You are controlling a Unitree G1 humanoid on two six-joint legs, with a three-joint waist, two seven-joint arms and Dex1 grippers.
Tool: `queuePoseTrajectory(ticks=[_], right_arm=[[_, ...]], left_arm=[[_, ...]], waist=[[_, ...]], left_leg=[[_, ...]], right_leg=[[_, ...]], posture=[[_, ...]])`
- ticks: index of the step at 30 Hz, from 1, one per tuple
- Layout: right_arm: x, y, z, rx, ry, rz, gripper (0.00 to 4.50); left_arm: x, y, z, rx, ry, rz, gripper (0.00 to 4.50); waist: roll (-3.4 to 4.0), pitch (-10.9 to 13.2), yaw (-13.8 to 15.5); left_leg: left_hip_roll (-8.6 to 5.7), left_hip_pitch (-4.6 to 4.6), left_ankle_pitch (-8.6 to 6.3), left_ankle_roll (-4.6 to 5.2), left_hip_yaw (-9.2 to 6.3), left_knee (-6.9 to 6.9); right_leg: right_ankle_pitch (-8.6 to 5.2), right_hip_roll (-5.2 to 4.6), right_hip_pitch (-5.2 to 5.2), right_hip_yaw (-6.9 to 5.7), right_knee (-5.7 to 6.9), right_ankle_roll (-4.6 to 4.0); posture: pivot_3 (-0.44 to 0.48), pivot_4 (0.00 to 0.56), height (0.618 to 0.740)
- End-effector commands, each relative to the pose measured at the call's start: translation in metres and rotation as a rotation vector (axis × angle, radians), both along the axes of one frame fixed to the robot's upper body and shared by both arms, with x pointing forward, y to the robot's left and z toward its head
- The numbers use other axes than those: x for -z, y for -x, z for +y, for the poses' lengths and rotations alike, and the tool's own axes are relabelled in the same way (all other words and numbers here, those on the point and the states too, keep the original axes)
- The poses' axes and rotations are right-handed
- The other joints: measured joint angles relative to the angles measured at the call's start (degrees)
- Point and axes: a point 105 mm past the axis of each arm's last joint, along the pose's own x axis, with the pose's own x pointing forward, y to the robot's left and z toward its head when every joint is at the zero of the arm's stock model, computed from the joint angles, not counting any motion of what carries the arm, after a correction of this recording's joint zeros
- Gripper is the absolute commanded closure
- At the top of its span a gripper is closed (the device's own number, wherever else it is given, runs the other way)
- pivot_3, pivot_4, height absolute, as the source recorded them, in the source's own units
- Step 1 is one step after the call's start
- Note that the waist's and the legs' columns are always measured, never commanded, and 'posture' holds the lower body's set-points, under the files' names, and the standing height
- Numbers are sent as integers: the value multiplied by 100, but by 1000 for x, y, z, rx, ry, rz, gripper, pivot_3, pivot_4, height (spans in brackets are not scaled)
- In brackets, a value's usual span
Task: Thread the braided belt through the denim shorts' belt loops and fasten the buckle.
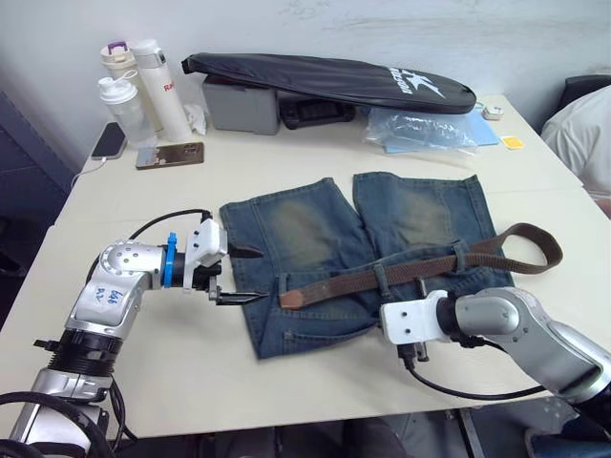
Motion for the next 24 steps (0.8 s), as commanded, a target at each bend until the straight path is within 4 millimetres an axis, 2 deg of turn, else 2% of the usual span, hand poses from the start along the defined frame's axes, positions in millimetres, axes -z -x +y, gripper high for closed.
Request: queuePoseTrajectory(ticks=[1,7,13,14,17,20,21,23,24], right_arm=[[-4,-17,-49,73,131,-72,4355],[-11,-20,-75,66,153,-103,4355],[-25,-20,-79,117,59,-104,4356],[-30,-19,-79,126,43,-107,3316],[-45,-13,-87,185,5,-70,1981],[-67,-6,-94,228,-28,-69,394],[-71,-4,-95,234,-35,-63,32],[-90,1,-88,274,-184,-45,32],[-102,1,-79,309,-314,-36,32]], left_arm=[[-8,-1,-8,16,11,-43,0],[-6,-1,-19,42,24,-39,0],[-7,1,-29,76,49,-19,0],[-8,2,-30,79,53,-14,0],[-10,3,-33,93,56,-2,0],[-12,6,-36,115,58,19,0],[-13,6,-37,121,56,24,0],[-15,8,-40,133,66,39,0],[-16,8,-42,141,69,43,0]], waist=[[0,0,28],[-2,1,56],[-2,2,107],[-1,3,112],[-1,3,116],[3,5,112],[3,5,112],[2,5,108],[-2,8,95]], left_leg=[[-3,1,0,0,1,2],[-3,3,12,-20,20,3],[1,5,13,-22,30,3],[0,4,13,-22,30,3],[2,3,13,-22,30,2],[2,3,12,-21,30,1],[3,5,12,-21,31,0],[6,5,12,-21,31,0],[9,6,12,-22,30,0]], right_leg=[[0,-3,2,0,0,1],[5,-3,0,7,-4,8],[6,2,-2,15,-3,11],[6,2,-3,15,-3,11],[6,2,-4,15,-2,11],[6,3,-4,17,-3,11],[6,3,-3,17,-3,11],[6,10,-4,18,-3,11],[6,14,-3,18,-3,11]], posture=[[0,150,740],[0,150,740],[0,150,740],[0,150,740],[0,150,740],[0,150,740],[0,150,740],[0,150,740],[0,150,740]])
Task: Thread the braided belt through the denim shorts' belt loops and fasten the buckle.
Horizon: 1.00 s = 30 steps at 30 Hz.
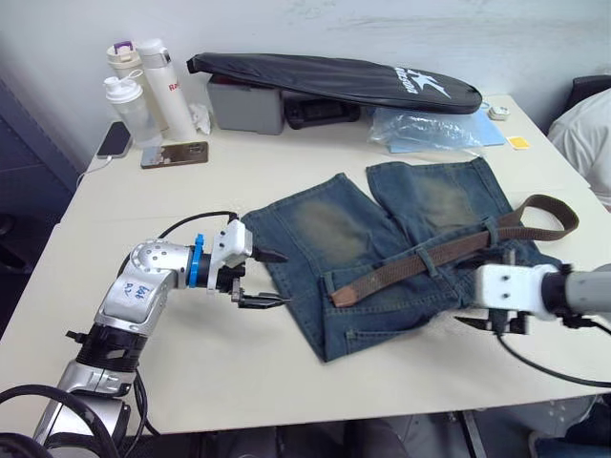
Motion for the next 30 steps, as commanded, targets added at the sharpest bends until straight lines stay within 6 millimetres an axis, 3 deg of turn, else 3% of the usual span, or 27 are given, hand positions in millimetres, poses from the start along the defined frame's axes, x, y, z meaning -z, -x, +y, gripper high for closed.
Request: queuePoseTrajectory(ticks=[1,6,14,19,26,30], right_arm=[[-45,5,26,50,-321,-45,32],[-44,15,56,155,-639,42,32],[-1,26,83,512,-1251,498,32],[14,22,87,711,-1446,648,32],[24,10,94,832,-1645,788,32],[36,5,100,879,-1670,834,32]], left_arm=[[-16,4,-11,57,29,-23,0],[-24,4,-19,70,45,-21,0],[-33,14,-19,78,54,-34,0],[-30,15,-17,59,37,-25,0],[-31,19,-18,58,57,-29,0],[-29,17,-16,48,40,-45,0]], waist=[[-10,6,-21],[-6,3,-6],[2,-1,-5],[2,0,-25],[7,-2,-42],[2,-4,-77]], left_leg=[[4,1,0,0,0,-1],[19,-3,3,-8,-30,-6],[9,-22,0,-1,-57,-7],[1,-21,-9,22,-54,-6],[-2,-22,-10,26,-51,-9],[6,-21,-12,27,-53,-8]], right_leg=[[0,6,0,3,0,0],[-4,10,3,20,4,-8],[-8,-43,3,16,2,-17],[-9,-50,3,13,3,-18],[-9,-17,0,13,1,-18],[-8,-3,2,17,1,-17]], posture=[[0,150,740],[0,150,740],[0,150,740],[0,150,740],[0,150,740],[0,150,740]])
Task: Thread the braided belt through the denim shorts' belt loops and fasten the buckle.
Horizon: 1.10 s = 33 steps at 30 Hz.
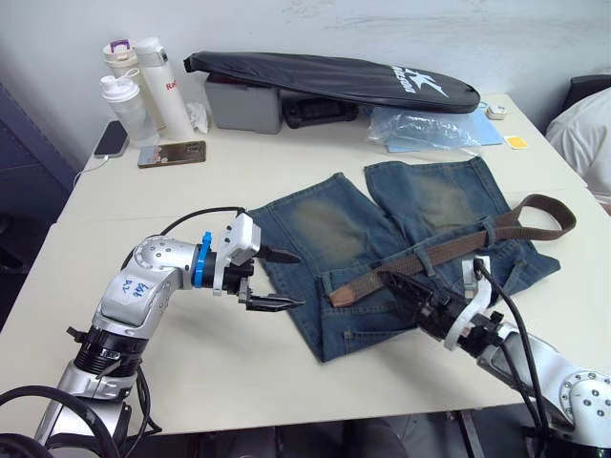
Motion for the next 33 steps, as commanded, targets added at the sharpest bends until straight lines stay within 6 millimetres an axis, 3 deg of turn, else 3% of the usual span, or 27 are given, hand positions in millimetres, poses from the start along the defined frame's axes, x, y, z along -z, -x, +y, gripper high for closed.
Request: queuePoseTrajectory(ticks=[1,7,11,16,21,27,30,33], right_arm=[[13,-10,10,37,-99,79,32],[11,-23,22,51,-108,71,32],[22,-33,15,109,-5,64,32],[24,-38,10,153,-8,56,32],[13,-41,10,181,-95,17,32],[-4,-37,24,105,-189,-42,32],[-2,-38,25,93,-170,-39,32],[15,-41,24,110,-136,20,766]], left_arm=[[-10,2,1,4,-9,-68,0],[-8,3,1,2,-5,-43,0],[-8,3,0,-1,-6,-47,0],[-8,1,1,-6,-14,-59,0],[-7,1,1,-3,-15,-61,0],[-5,0,2,-3,-23,-64,0],[-4,0,4,-7,-30,-66,0],[-4,0,4,-7,-33,-67,0]], waist=[[3,-1,-19],[8,-3,-73],[11,-3,-87],[11,-3,-79],[11,-3,-85],[11,-3,-90],[12,-3,-91],[12,-2,-92]], left_leg=[[1,-4,0,0,-1,-3],[4,-4,0,1,-3,-6],[10,-6,0,1,-3,-11],[7,-7,0,1,-4,-10],[5,-6,0,1,-4,-10],[4,-7,0,1,-3,-16],[4,-7,0,1,-3,-19],[5,-7,0,1,-3,-22]], right_leg=[[0,1,-5,2,0,0],[0,-1,-5,2,-1,-1],[-1,-14,-9,3,-2,-2],[-2,-28,-9,2,-4,-3],[-2,-39,-8,0,-3,-3],[-2,-41,-11,-2,-3,-3],[-2,-42,-12,-2,-3,-3],[-2,-42,-13,-3,-4,-4]], posture=[[0,150,740],[0,150,740],[0,150,740],[0,150,740],[0,150,740],[0,150,740],[0,150,740],[0,150,740]])
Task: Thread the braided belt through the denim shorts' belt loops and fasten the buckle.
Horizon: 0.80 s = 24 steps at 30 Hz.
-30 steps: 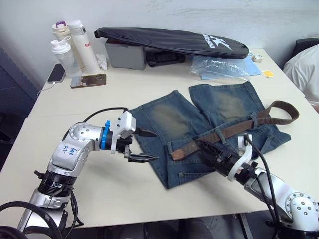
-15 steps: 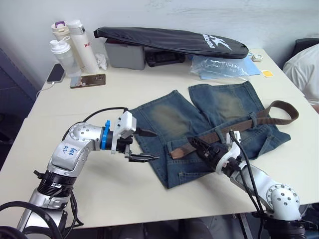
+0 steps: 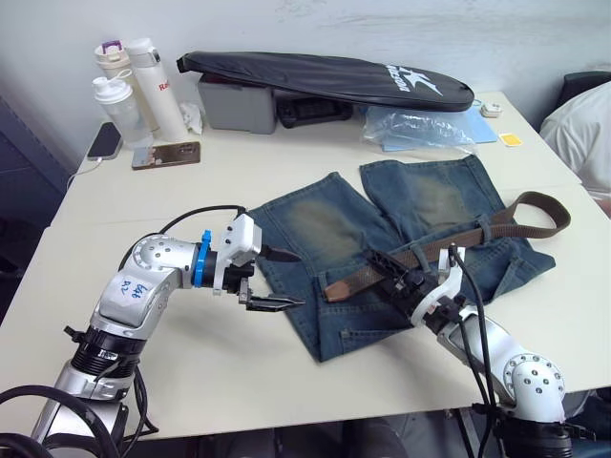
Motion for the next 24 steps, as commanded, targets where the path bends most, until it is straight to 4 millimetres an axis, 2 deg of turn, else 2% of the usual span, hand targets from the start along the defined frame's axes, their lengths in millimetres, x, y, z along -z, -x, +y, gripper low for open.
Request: queuePoseTrajectory(ticks=[1,6,8,14,17,24], right_arm=[[5,-2,2,-1,8,11,1243],[-1,-6,-2,38,-40,-15,3497],[-13,-8,-3,51,-68,-50,4417],[-43,-18,-8,112,-72,-157,4417],[-38,-20,-4,105,87,-198,4417],[-15,-14,16,41,222,-213,4417]], left_arm=[[-3,-1,3,-4,-7,-26,0],[-2,-2,6,-13,-14,-24,0],[-1,-2,7,-15,-17,-24,0],[1,-4,8,-21,-26,-27,0],[2,-5,9,-23,-35,-33,0],[6,-6,12,-34,-67,-27,0]], waist=[[0,0,0],[1,1,-1],[2,1,-2],[3,2,-6],[4,2,-6],[4,2,-6]], left_leg=[[0,0,0,0,0,0],[-1,0,0,0,1,-2],[-1,0,0,0,1,-2],[-2,0,0,0,1,-13],[-2,0,0,0,1,-15],[-4,0,1,-1,4,-24]], right_leg=[[0,0,0,0,-1,0],[0,-1,-1,0,-2,0],[0,-2,-1,0,-1,0],[0,-3,-3,-1,0,0],[0,-3,-4,-1,0,0],[0,0,-4,-3,4,0]], posture=[[0,150,740],[0,150,740],[0,150,740],[0,150,740],[0,150,740],[0,150,740]])
